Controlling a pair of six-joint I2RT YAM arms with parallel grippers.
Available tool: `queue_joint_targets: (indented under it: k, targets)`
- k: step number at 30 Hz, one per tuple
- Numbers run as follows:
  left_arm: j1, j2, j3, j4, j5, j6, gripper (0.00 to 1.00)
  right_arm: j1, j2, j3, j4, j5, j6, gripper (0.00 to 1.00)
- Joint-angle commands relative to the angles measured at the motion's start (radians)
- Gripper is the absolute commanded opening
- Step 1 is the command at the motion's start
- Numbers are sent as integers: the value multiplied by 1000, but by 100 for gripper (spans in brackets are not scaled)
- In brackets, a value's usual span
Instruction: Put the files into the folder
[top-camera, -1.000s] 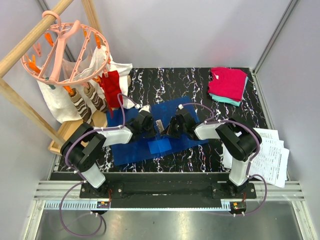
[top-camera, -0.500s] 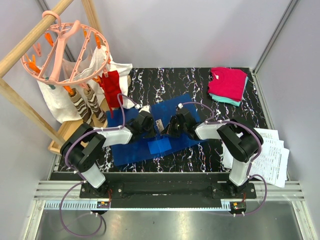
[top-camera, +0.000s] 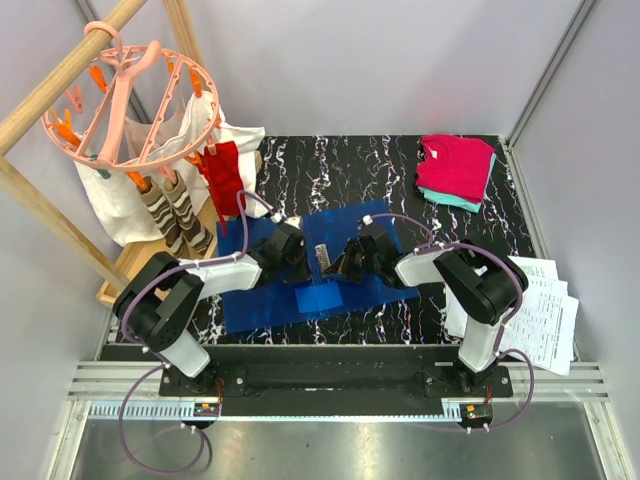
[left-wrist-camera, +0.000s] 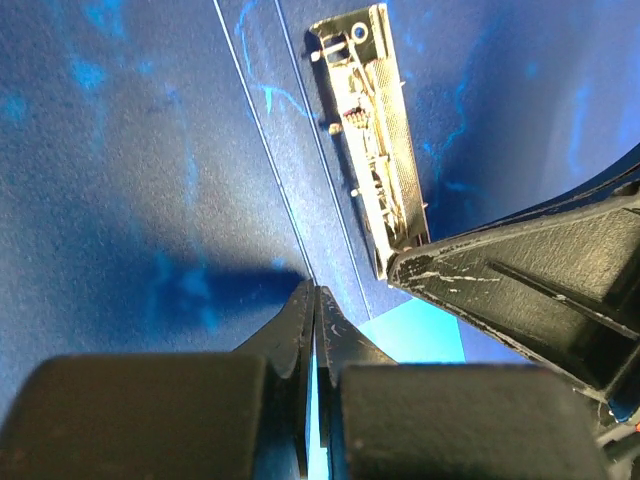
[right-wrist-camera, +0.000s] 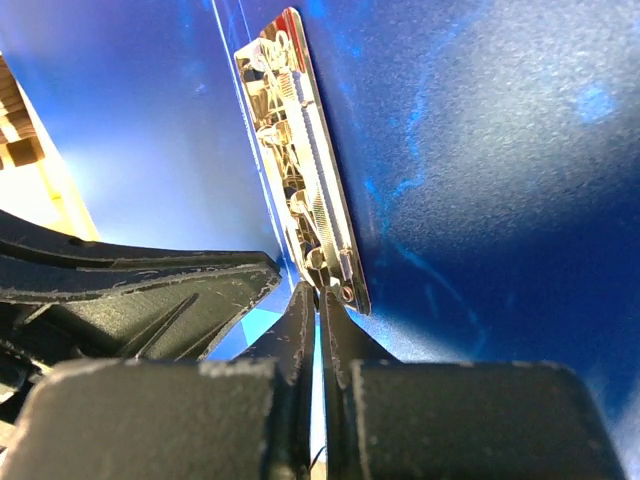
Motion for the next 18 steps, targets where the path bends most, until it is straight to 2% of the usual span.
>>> queue_joint_targets:
  k: [1,3,4,8,14,18]
  targets:
    - [-16,78,21,-109,7,-45,0,-6,-8,-51,-93,44,-28,0]
    - [-16,132,-5,-96,-1,-70,0,-1,-31,-36,-176,118,-65,0]
    - [-16,147,-15,-95,-36,-102,0,2,-34,-32,-276,152,-85,0]
    - [1,192,-64,-118,-114,-139,0,12,-4,-42,-462,368,-102,0]
    - [14,175,-105,-125,-173,-157,0,22,202,-71,-445,437,-118,0]
    - [14,149,-113,-132,-196,-148,0,22,153,-65,-427,446,-148,0]
